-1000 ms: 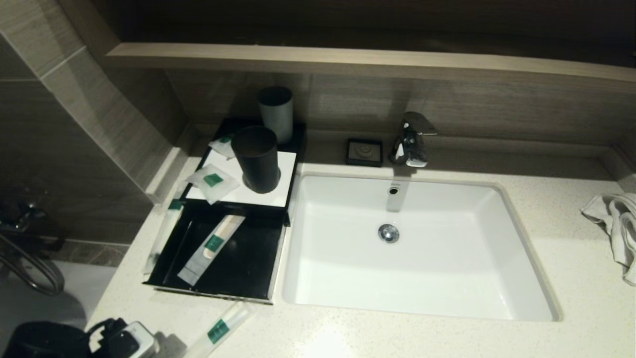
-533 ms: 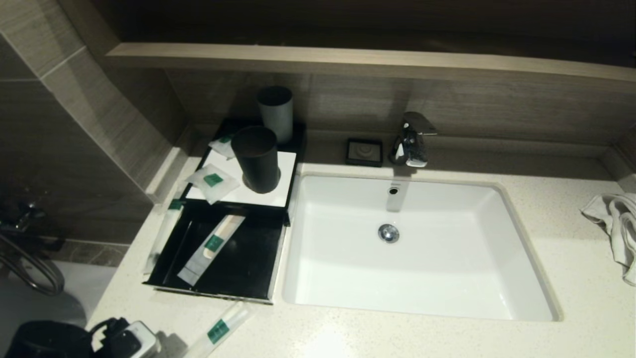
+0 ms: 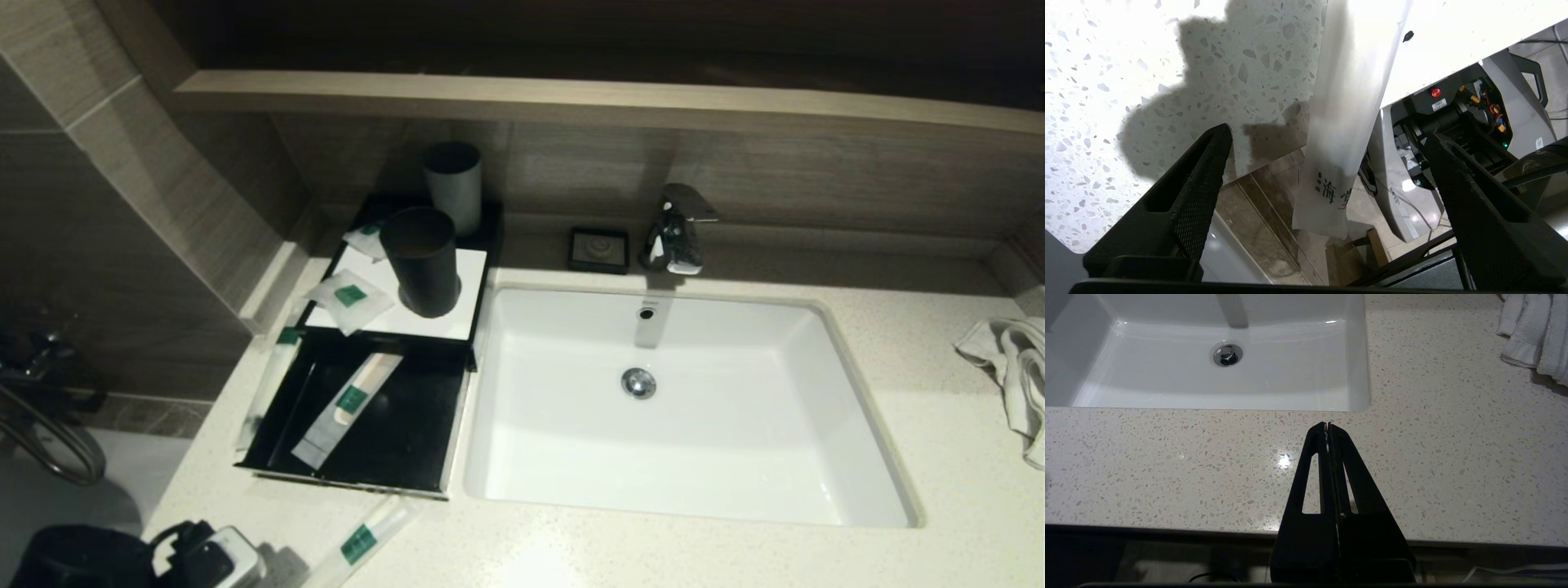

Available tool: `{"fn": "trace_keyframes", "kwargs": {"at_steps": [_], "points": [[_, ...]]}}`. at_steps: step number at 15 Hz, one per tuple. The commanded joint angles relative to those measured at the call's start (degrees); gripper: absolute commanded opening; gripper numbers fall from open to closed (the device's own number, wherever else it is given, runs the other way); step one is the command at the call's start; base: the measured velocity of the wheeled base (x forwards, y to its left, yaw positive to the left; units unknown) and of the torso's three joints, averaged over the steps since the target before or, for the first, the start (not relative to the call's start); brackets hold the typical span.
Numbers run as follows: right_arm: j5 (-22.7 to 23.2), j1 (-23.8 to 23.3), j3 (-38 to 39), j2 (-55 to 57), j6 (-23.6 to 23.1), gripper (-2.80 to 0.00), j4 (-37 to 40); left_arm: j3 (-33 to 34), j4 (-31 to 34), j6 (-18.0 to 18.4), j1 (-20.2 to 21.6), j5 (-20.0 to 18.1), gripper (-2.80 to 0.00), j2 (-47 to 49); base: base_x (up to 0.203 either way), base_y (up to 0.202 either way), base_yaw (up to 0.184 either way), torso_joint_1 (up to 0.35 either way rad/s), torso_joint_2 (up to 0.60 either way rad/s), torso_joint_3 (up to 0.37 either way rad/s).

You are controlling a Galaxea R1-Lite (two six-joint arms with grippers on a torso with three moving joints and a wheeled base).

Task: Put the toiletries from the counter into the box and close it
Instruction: Pick up the bathroom toiletry

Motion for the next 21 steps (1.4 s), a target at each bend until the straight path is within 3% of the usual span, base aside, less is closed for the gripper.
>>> {"fn": "trace_keyframes", "kwargs": {"at_steps": [1,16,21], "points": [[0.0,0.0,0.1,0.0,0.1,-2.80,0.0,-0.2,-0.1,0.2,0.0,0.0,-2.80,0.1,0.000,0.000,0.000,0.000,0.00,0.000],[0.0,0.0,0.1,0.0,0.0,-2.80,0.0,0.3,-0.1,0.6,0.0,0.0,-2.80,-1.0,0.000,0.000,0.000,0.000,0.00,0.000],[0.0,0.0,0.1,0.0,0.1,-2.80,0.0,0.3,0.5,0.5,0.0,-0.2,-2.80,-7.9,0.000,0.000,0.000,0.000,0.00,0.000]]}}
